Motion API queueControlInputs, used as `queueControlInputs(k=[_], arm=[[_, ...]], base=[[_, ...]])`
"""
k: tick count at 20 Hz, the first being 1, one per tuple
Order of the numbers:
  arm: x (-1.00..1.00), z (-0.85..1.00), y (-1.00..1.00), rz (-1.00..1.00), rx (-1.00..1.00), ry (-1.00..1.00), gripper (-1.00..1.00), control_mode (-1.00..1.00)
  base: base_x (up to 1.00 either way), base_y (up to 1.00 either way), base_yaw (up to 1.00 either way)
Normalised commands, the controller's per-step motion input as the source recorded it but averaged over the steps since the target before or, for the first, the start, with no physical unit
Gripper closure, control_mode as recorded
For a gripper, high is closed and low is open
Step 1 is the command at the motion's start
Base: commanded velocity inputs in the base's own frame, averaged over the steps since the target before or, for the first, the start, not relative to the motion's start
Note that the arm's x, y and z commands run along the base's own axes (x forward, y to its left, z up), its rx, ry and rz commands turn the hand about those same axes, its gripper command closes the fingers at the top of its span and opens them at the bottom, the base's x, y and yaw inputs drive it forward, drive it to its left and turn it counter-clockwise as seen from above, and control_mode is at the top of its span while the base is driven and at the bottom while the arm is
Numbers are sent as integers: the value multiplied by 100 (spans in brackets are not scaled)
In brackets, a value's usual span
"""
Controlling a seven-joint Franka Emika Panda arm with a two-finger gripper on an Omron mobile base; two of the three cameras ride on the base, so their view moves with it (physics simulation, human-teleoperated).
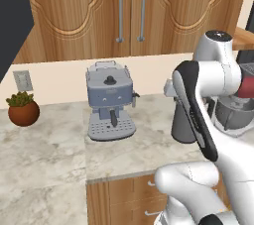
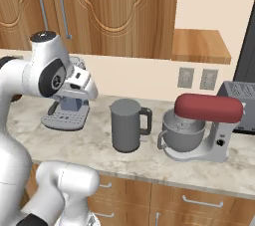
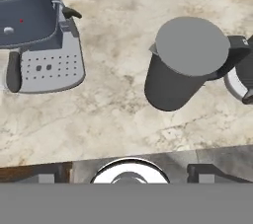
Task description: Navigate to the sink.
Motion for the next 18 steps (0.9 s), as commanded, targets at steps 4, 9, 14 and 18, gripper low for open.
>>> queueControlInputs(k=[4, 9, 14, 18], arm=[[-100, 12, 37, 0, -2, -7, -100, -100], [-69, 9, -1, 0, 0, 0, -100, 100], [0, 0, 0, 0, 0, 0, -100, 100], [0, 0, 0, 0, 0, 0, -100, 100]], base=[[0, 0, 0], [-14, -4, 0], [-60, -52, -31], [-20, -14, -91]])
